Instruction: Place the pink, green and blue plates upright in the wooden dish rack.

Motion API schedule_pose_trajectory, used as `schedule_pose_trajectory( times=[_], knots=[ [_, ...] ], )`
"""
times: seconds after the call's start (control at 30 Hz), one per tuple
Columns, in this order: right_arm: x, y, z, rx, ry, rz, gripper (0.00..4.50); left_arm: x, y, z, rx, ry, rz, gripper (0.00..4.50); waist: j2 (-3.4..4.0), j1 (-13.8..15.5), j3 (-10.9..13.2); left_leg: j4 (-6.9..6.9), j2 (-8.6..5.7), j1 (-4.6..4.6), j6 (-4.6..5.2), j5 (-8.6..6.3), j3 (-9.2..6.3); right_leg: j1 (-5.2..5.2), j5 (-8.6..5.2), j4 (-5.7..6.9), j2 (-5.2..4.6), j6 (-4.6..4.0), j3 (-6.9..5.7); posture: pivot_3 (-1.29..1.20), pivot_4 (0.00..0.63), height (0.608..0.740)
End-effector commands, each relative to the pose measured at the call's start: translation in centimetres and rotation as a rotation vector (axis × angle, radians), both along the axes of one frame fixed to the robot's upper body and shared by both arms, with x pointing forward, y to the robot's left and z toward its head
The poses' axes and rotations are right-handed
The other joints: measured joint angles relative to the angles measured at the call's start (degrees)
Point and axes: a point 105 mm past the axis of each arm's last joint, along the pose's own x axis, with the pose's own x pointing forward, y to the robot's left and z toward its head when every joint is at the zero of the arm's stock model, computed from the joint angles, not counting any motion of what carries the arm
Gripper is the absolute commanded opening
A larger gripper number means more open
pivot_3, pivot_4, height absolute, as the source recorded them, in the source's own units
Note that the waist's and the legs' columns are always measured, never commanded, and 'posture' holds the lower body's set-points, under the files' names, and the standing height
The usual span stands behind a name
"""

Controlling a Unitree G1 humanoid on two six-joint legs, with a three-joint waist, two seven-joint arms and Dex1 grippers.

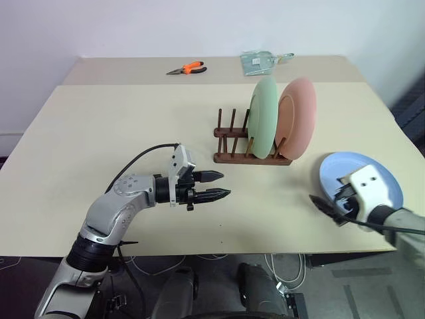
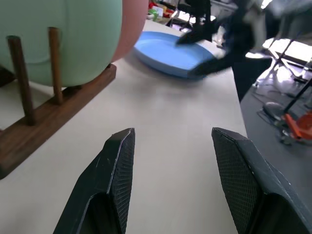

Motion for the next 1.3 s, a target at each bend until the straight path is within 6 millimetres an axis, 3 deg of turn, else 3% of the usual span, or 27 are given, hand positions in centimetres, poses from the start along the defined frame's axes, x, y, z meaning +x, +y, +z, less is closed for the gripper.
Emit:
schedule_pose_trajectory(
  times=[0.03,0.13,0.3,0.37,0.43,0.57,0.6,0.67,0.73,0.87,0.97,1.03,1.17,1.3],
  knots=[
    [1.2,-1.7,-0.5,-0.109,-0.035,-0.095,3.85,-0.4,-0.5,1.0,-0.008,-0.051,-0.026,2.57,0.00,0.32,0.00,-0.01,0.00,0.00,0.00,0.00,-0.01,0.00,0.00,-0.01,0.00,0.00,-0.01,0.00,0.150,0.740],
    [1.8,-2.5,-0.7,-0.159,-0.043,-0.121,2.54,-0.5,-0.4,0.9,-0.002,-0.056,-0.020,2.57,-0.03,0.46,0.01,-0.02,-0.02,-0.02,0.00,0.00,-0.03,0.01,0.00,-0.04,0.00,0.00,-0.02,0.00,0.150,0.740],
    [2.8,-3.1,0.9,-0.152,-0.101,-0.161,0.04,-0.6,0.1,0.7,0.010,-0.055,-0.003,2.57,-0.04,0.40,0.02,-0.02,-0.04,-0.03,0.01,0.00,-0.12,0.02,0.00,-0.03,0.00,0.01,-0.04,0.00,0.150,0.740],
    [3.3,-2.9,2.2,-0.123,-0.153,-0.171,0.04,-0.4,0.2,0.7,0.006,-0.060,0.012,2.57,-0.05,0.32,0.02,-0.04,-0.03,-0.01,0.01,0.00,-0.10,0.02,0.00,-0.02,0.02,0.02,-0.05,0.00,0.150,0.740],
    [4.0,-2.9,4.8,-0.137,-0.274,-0.166,0.04,0.3,0.6,0.9,-0.002,-0.079,0.053,2.57,0.00,0.31,0.04,-0.03,-0.01,0.00,0.01,0.00,-0.11,0.02,0.00,0.00,0.05,0.02,-0.06,0.00,0.150,0.740],
    [5.2,-2.7,13.3,-0.066,-0.629,-0.170,0.04,3.3,2.5,0.8,0.015,-0.138,0.229,2.57,0.10,0.25,0.10,-0.02,-0.03,-0.01,0.01,0.00,-0.09,0.01,0.01,0.00,0.04,0.04,-0.04,0.00,0.150,0.740],
    [5.2,-1.6,16.3,0.032,-0.736,-0.133,0.04,4.4,3.4,0.7,0.032,-0.176,0.300,2.57,0.12,0.14,0.11,-0.02,-0.03,0.00,0.01,0.00,-0.08,0.01,0.02,0.01,0.04,0.04,-0.04,0.00,0.150,0.740],
    [4.9,0.3,20.1,0.202,-0.855,-0.052,0.04,5.7,4.6,0.6,0.051,-0.220,0.382,2.57,0.13,0.14,0.12,-0.04,-0.02,0.04,0.01,0.01,-0.10,-0.01,0.03,0.06,0.07,0.04,-0.04,0.00,0.150,0.740],
    [4.0,3.8,24.3,0.477,-0.951,0.125,0.04,6.5,6.1,0.3,0.071,-0.257,0.438,2.57,0.12,0.07,0.12,-0.11,0.03,0.04,0.01,0.01,-0.19,-0.01,0.07,0.05,0.13,0.05,-0.10,0.00,0.150,0.740],
    [1.9,10.1,28.4,0.876,-0.946,0.464,0.04,6.9,8.0,-0.4,0.109,-0.292,0.493,2.57,0.10,0.03,0.10,-0.21,0.02,0.00,0.01,0.01,-0.32,-0.06,0.26,0.03,0.12,0.00,-0.15,0.00,0.150,0.740],
    [0.9,15.7,29.3,1.145,-0.811,0.669,0.04,6.6,8.8,-0.8,0.118,-0.299,0.510,2.57,0.14,-0.14,0.11,-0.22,0.01,0.00,0.00,0.01,-0.39,-0.08,0.27,0.05,0.09,-0.02,-0.13,0.00,0.150,0.740],
    [1.6,18.0,28.8,1.291,-0.692,0.668,0.04,6.4,9.0,-0.8,0.113,-0.296,0.517,2.57,0.15,-0.12,0.11,-0.21,0.01,-0.01,0.00,0.01,-0.50,-0.14,0.27,0.12,0.08,-0.03,-0.10,0.00,0.150,0.740],
    [5.0,20.5,25.3,1.368,-0.492,0.493,0.04,5.5,8.9,-0.5,0.079,-0.296,0.516,2.57,0.11,-0.05,0.07,-0.18,-0.03,0.00,-0.03,0.03,-0.51,-0.18,0.27,0.18,0.09,-0.03,-0.10,0.00,0.150,0.740],
    [6.2,20.9,23.5,1.366,-0.428,0.418,0.04,4.8,9.0,0.0,0.041,-0.290,0.517,2.57,0.14,0.00,0.09,-0.19,-0.07,-0.04,-0.04,0.04,-0.38,-0.21,0.28,0.19,0.08,-0.02,-0.11,0.00,0.150,0.740]
  ],
)
